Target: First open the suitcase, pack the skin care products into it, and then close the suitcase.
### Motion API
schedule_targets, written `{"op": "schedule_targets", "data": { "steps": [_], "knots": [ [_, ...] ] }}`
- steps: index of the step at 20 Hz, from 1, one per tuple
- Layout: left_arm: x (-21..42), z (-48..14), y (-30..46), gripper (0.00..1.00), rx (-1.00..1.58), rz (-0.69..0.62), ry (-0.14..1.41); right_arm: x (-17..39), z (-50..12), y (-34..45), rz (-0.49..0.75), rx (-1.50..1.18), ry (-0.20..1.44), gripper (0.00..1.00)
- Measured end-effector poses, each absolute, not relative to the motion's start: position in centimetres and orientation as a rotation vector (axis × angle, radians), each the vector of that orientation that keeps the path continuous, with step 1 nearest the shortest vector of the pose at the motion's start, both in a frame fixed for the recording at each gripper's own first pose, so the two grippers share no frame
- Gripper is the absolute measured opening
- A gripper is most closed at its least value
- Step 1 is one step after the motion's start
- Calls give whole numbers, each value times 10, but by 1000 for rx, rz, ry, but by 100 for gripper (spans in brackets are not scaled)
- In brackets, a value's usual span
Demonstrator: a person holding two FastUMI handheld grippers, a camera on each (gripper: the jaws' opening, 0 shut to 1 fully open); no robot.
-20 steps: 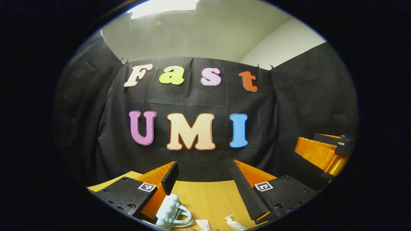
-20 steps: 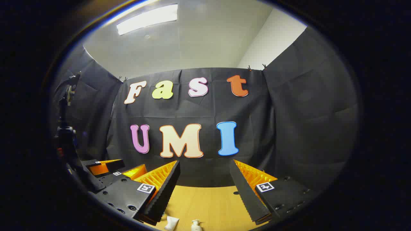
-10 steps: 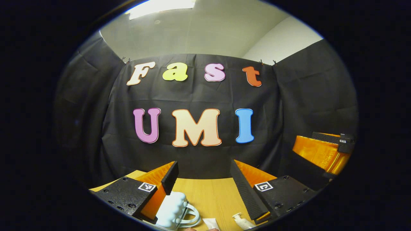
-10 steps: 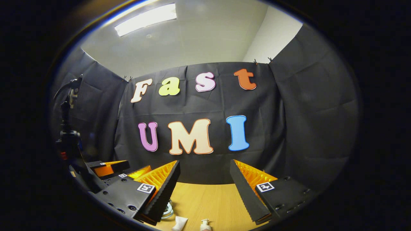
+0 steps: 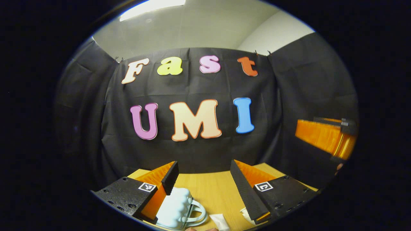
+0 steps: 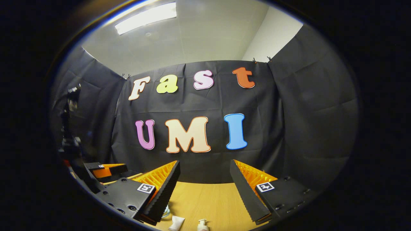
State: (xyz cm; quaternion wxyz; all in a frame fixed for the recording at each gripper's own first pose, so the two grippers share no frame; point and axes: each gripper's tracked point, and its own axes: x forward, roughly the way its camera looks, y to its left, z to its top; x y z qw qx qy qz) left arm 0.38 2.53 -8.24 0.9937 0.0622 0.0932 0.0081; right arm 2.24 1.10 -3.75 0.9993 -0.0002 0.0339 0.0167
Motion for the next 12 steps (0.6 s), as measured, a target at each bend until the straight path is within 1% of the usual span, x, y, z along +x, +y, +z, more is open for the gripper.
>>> {"op": "schedule_targets", "data": {
  "steps": [4,6,10,12],
  "knots": [
    [-1,-162,25,94,156,-2,401,16,-62,6,30,-25,136,98],
    [1,-195,25,95,175,-14,481,10,-80,1,27,-41,186,99],
    [-4,-274,23,94,161,-33,697,-3,-105,-20,-17,-75,265,99],
    [-10,-303,26,92,134,-27,792,-8,-115,-29,-40,-63,300,99]
  ]
}}
